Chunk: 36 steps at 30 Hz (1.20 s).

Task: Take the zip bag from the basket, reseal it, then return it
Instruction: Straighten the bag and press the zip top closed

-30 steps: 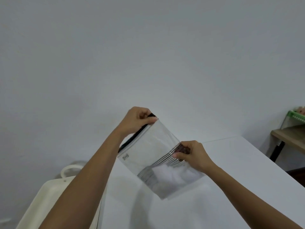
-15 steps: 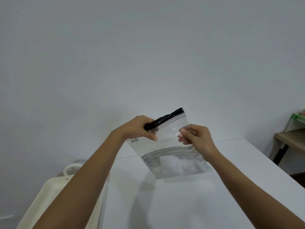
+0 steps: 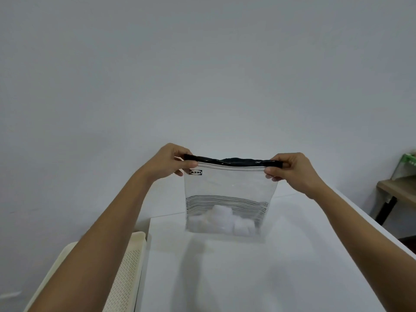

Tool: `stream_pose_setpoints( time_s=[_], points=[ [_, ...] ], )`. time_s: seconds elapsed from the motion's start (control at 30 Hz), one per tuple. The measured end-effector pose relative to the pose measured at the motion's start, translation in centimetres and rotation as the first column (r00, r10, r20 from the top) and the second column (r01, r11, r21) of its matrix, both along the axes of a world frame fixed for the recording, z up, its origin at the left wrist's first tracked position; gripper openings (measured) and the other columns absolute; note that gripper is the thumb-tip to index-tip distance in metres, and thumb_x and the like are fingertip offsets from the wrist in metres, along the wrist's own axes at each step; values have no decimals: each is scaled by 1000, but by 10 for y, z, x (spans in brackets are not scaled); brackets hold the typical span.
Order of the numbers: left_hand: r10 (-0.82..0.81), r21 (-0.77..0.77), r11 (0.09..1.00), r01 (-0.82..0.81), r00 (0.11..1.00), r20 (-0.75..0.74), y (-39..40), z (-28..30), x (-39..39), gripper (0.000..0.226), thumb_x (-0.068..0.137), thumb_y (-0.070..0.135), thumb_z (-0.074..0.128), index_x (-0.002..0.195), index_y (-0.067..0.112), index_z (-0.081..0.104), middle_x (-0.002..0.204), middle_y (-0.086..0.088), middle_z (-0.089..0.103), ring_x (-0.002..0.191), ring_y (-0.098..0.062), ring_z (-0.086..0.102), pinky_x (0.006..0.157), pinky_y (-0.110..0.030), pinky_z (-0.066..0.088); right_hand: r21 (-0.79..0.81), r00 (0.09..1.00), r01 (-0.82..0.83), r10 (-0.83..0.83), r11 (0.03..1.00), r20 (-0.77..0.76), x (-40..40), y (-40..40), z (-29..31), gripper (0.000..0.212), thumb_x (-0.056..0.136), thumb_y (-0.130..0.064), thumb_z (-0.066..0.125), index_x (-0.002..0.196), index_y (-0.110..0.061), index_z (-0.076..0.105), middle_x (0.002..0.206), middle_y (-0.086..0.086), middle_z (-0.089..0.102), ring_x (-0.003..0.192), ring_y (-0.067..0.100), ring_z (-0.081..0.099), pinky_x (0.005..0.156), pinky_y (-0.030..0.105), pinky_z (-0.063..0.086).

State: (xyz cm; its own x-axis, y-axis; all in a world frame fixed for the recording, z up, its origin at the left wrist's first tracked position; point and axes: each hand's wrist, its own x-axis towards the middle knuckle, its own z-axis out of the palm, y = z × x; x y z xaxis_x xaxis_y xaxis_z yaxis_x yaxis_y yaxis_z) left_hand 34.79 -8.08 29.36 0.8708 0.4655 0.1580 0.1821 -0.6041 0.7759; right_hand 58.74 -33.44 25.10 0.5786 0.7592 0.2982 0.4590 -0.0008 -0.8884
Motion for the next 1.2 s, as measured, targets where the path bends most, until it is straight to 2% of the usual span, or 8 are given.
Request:
stream_pose_setpoints(
  time_s=[0.17, 0.27, 0.43, 0.63, 0.73, 0.97, 1.07, 1.2],
  points=[
    [52, 62, 996, -56, 996, 69, -4, 7, 0, 10, 83, 18, 76, 87, 9, 75, 83, -13, 76, 69, -10, 72, 57, -18, 52, -58, 982, 120, -110, 991, 152, 5, 1, 7, 7, 80, -15, 77, 74, -16, 74, 66, 10, 72, 64, 25, 68, 67, 34, 58],
    [62, 126, 989, -76, 992, 110, -6, 7, 0, 8, 83, 14, 76, 85, 6, 75, 77, -20, 73, 65, -13, 63, 64, -24, 50, -73, 965, 156, -136, 985, 222, 4, 3, 11, 11, 79, -20, 78, 70, -19, 72, 59, 5, 68, 55, 19, 55, 52, 22, 46],
    [71, 221, 970, -102, 987, 145, -9, 6, 0, 12, 85, 17, 73, 74, 21, 72, 63, -1, 65, 63, -13, 56, 64, -30, 42, -99, 948, 173, -139, 980, 286, 1, 2, 20, 22, 79, -17, 77, 61, -20, 66, 50, -1, 60, 45, 16, 45, 37, 12, 33],
    [31, 293, 955, -47, 998, 58, -10, 10, 3, 10, 90, 20, 68, 79, 20, 69, 69, 2, 66, 70, -15, 60, 70, -29, 46, -117, 943, 178, -136, 977, 303, 2, 5, 26, 16, 83, -17, 74, 69, -10, 68, 54, 3, 61, 39, 9, 43, 36, 11, 33],
    [-4, 296, 955, 5, 1000, -3, -16, 8, 8, 5, 87, 27, 71, 84, 22, 73, 72, 3, 70, 64, -4, 62, 63, -13, 46, -137, 952, 131, -86, 982, 294, 2, 5, 28, 15, 86, -20, 70, 72, -13, 66, 58, 3, 61, 37, 3, 42, 38, 10, 32],
    [34, 277, 960, -35, 999, 8, -25, -1, 19, 11, 84, 23, 75, 79, 14, 76, 59, 2, 63, 49, -3, 48, 49, -11, 35, -216, 942, 54, 22, 975, 334, -8, 7, 28, 8, 84, -15, 70, 81, -22, 72, 72, 4, 73, 65, 18, 68, 59, 25, 49],
    [47, 329, 943, -45, 999, 0, -26, 0, 18, 13, 86, 20, 72, 77, 11, 72, 61, 1, 62, 49, -5, 46, 49, -13, 35, -246, 940, 55, 33, 968, 340, -10, 8, 26, 11, 83, -18, 73, 72, -18, 72, 67, 8, 71, 60, 21, 63, 57, 30, 49],
    [38, 392, 919, -37, 999, 5, -29, -2, 17, 11, 88, 17, 69, 77, 15, 69, 65, 7, 56, 56, -9, 46, 56, -20, 37, -232, 937, 77, 9, 970, 348, -13, 9, 26, 21, 83, -14, 72, 63, -21, 67, 57, 3, 61, 43, 7, 45, 40, 15, 35]
  ],
)
